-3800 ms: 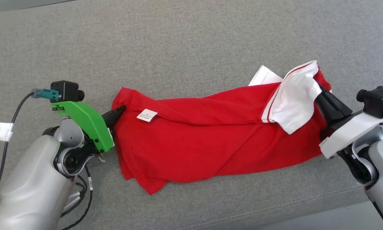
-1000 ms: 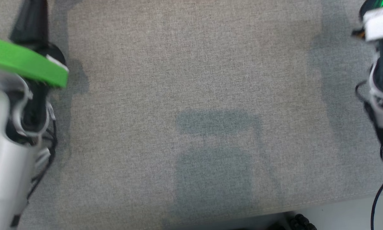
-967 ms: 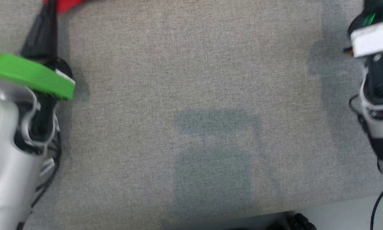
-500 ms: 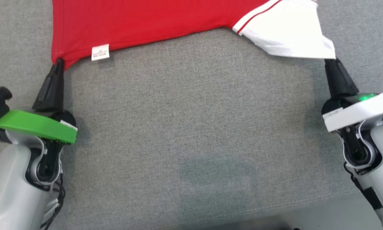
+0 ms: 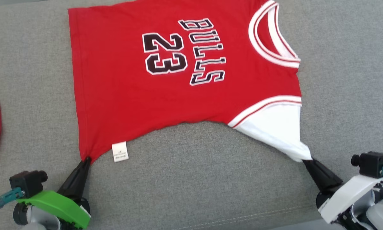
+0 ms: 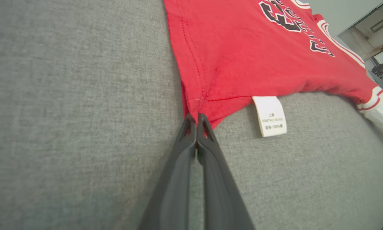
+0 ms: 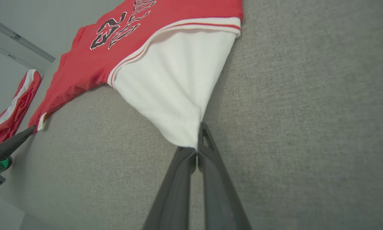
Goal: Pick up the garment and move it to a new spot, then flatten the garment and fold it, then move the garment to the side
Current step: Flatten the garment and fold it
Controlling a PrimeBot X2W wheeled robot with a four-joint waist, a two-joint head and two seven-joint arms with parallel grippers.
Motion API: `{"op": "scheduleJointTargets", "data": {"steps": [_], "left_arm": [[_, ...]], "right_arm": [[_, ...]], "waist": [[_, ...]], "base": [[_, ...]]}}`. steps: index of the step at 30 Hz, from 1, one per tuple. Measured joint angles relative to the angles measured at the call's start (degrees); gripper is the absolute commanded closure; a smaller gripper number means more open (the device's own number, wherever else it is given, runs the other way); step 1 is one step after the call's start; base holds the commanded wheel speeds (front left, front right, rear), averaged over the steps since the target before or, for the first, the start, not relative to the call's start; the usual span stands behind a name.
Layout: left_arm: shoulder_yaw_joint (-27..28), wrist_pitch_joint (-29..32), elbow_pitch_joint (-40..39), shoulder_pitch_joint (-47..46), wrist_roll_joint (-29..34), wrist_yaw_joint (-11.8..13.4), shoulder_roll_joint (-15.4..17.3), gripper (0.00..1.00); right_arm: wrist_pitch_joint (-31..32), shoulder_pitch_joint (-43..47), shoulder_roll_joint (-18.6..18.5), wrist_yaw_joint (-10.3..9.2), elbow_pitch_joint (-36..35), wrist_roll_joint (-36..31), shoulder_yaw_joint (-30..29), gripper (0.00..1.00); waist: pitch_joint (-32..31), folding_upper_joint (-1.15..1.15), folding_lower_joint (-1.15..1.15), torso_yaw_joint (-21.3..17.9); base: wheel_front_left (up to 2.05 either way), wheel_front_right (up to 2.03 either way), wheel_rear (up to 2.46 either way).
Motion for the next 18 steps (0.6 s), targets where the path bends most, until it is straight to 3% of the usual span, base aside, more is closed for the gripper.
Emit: {"op": "scheduleJointTargets", "data": {"steps": [8, 18], "left_arm": [[-0.2, 2.0, -2.8, 7.2, -2.5, -0.4, 2.3, 1.0], [-0.3, 6.1, -9.9, 8.8, -5.3, -0.6, 5.9, 1.0]], "right_arm": [[4.5, 8.7, -4.4, 0.2, -4.4, 2.6, 2.6, 1.0], [4.5, 7.2, -8.1, 0.44, -11.2, 3.8, -1.9, 1.0]], "waist": [[-3.2, 0.0, 0.0, 0.5], [-1.9, 0.0, 0.0, 0.4]], "base": [[0.0, 0.0, 0.0], [0.0, 0.0, 0.0]]}}
